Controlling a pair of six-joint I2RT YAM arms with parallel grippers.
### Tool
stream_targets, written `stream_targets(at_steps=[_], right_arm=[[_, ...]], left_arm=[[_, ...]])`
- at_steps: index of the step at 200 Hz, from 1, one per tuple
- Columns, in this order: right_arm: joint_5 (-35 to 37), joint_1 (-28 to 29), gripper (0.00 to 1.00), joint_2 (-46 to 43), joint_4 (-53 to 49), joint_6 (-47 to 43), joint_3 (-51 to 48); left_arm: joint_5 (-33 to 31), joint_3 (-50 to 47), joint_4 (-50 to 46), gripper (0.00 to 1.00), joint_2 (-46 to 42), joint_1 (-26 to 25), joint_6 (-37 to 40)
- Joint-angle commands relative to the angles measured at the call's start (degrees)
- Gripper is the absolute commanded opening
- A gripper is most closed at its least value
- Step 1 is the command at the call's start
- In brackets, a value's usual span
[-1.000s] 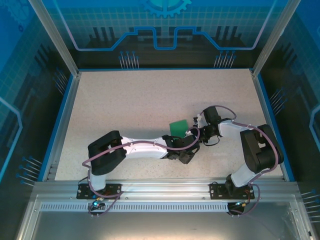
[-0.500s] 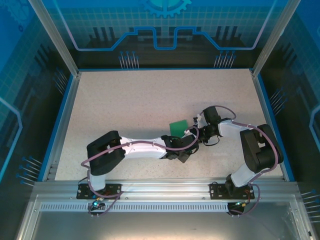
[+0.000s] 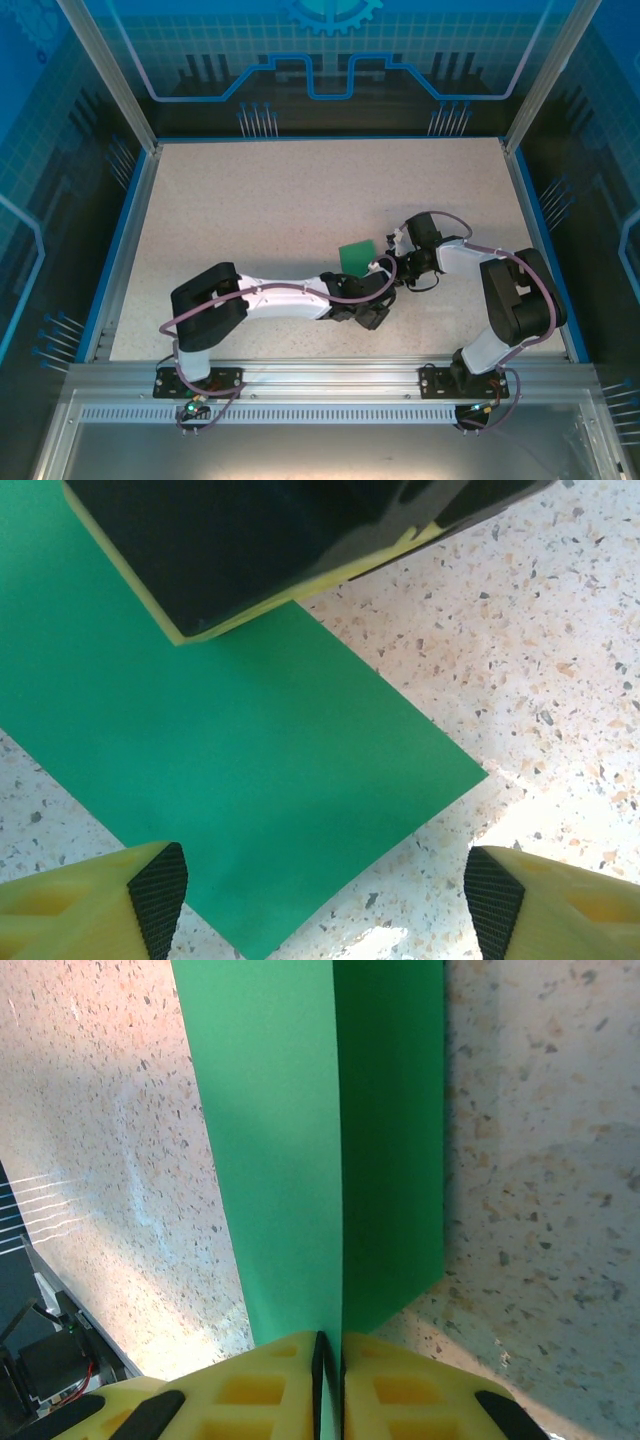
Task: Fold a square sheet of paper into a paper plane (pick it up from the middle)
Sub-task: Third fold the triangle at the center of the table.
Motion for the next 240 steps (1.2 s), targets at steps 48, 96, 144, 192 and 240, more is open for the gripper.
stream_targets(at_steps=[48, 96, 144, 192, 240], right_arm=[[-1.87, -0.72, 0.14, -0.25, -1.31, 0.46, 1.55], [-1.61, -0.67, 0.14, 0.34, -1.42, 0.36, 1.63], [-0.76, -0.71, 0.14, 0.53, -2.05, 0.10, 2.08], [-0.56, -0.76, 0.14, 0.37, -2.22, -0.08, 2.10], [-0.73, -0.85, 0.13, 0.21, -2.14, -0.10, 2.09]], left_arm=[[-3.59, 5.39, -4.88, 0.83, 3.87, -1.02, -0.76], [-8.19, 7.38, -7.53, 0.80, 5.29, -1.05, -1.84], [-8.52, 4.87, -5.90, 0.56, 1.95, -0.97, -2.59], [-9.07, 2.16, -4.79, 0.35, -0.91, -0.90, -2.62], [-7.01, -3.18, 0.73, 0.14, -5.68, -1.01, -2.54]])
